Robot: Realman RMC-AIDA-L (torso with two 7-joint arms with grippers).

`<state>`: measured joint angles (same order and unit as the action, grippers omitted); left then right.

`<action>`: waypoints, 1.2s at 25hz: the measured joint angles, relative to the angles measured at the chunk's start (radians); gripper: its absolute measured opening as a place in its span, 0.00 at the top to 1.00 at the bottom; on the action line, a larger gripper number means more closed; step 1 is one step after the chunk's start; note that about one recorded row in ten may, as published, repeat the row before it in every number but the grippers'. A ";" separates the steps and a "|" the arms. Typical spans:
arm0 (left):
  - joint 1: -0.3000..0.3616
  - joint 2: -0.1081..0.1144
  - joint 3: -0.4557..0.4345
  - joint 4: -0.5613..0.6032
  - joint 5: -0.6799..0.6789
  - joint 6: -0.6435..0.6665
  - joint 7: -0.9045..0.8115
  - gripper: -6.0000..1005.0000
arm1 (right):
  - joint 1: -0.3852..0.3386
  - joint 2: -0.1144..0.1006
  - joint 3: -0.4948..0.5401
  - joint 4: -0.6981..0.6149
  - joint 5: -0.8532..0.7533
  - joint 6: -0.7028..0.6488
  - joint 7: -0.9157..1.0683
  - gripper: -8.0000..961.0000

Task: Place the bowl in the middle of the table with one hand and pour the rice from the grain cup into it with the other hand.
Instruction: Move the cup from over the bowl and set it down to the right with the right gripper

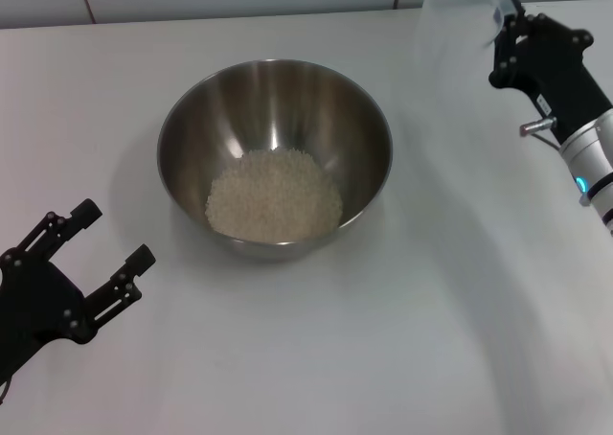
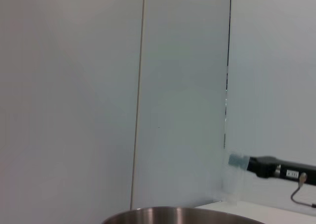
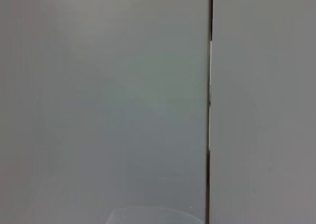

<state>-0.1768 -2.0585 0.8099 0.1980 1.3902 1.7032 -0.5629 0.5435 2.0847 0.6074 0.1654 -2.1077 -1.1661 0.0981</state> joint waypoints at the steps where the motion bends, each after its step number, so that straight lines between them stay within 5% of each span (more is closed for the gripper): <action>1: 0.000 0.000 0.000 0.000 0.000 0.001 0.000 0.19 | 0.000 0.000 0.000 0.000 0.000 0.000 0.000 0.88; 10: 0.002 0.000 0.000 -0.002 0.000 0.012 0.000 0.19 | 0.007 0.001 -0.002 0.006 -0.007 0.197 0.006 0.86; 30: 0.012 -0.002 0.000 -0.002 0.000 0.027 -0.003 0.19 | 0.009 0.003 -0.003 0.014 -0.016 0.264 0.003 0.83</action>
<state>-0.1652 -2.0601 0.8099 0.1963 1.3905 1.7305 -0.5657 0.5524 2.0878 0.6049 0.1794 -2.1240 -0.9022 0.1010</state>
